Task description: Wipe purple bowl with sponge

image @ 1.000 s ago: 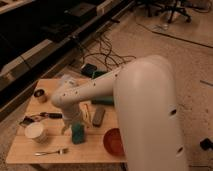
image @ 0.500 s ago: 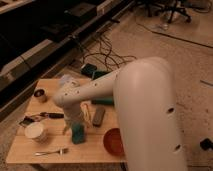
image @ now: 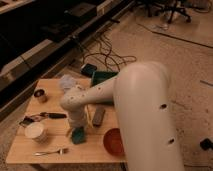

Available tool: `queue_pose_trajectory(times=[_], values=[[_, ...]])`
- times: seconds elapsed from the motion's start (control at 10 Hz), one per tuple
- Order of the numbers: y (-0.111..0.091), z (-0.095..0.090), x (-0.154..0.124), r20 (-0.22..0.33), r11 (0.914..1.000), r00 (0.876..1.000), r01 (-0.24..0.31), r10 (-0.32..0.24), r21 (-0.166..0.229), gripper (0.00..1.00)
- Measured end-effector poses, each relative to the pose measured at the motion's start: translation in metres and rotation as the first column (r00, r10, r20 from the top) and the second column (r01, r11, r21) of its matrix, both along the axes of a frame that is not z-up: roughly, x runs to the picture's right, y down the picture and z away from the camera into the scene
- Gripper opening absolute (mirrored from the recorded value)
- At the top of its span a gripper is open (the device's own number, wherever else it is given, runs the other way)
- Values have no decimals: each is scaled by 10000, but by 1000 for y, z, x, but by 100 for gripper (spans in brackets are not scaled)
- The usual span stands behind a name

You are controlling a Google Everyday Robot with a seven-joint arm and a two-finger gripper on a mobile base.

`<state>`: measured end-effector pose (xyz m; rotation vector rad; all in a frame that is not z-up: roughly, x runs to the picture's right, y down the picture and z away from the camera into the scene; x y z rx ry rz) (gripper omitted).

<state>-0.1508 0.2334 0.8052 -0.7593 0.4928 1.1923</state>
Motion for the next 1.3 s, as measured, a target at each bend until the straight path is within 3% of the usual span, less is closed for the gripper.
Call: queue_pose_trajectory(times=[0.5, 0.8, 1.3], values=[[8, 19, -2, 316, 9999, 9994, -109, 113, -121, 79], [2, 24, -10, 484, 9999, 9988, 39, -35, -95, 51], [-6, 15, -24, 701, 9997, 9973, 207, -197, -146, 3]])
